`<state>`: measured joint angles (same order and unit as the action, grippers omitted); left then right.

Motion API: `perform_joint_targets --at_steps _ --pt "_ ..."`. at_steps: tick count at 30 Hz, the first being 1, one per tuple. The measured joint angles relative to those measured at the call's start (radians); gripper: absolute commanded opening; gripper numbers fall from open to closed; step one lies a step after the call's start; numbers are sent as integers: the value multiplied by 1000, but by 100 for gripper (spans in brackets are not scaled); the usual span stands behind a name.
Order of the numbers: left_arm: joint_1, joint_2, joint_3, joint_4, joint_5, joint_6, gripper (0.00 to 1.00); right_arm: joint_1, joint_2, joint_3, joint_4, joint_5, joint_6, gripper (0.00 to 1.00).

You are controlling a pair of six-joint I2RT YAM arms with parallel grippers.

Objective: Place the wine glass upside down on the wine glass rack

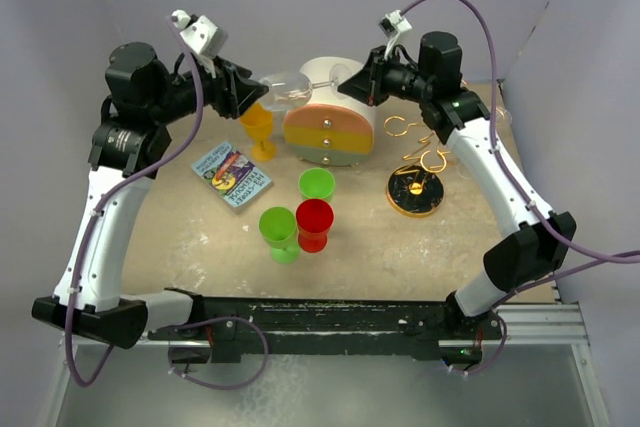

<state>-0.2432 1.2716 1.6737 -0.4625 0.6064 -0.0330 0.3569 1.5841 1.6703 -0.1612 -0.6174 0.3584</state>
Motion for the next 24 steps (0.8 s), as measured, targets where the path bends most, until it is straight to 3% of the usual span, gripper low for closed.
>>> perform_joint_targets --at_steps 13,19,24 --pt "27 -144 -26 -90 -148 126 92 -84 -48 138 -203 299 -281 0" --pt "47 -190 -91 -125 -204 183 100 -227 -167 157 -254 480 -386 0" --pt "82 -191 -140 -154 -220 195 99 -358 -307 135 -257 644 -495 0"
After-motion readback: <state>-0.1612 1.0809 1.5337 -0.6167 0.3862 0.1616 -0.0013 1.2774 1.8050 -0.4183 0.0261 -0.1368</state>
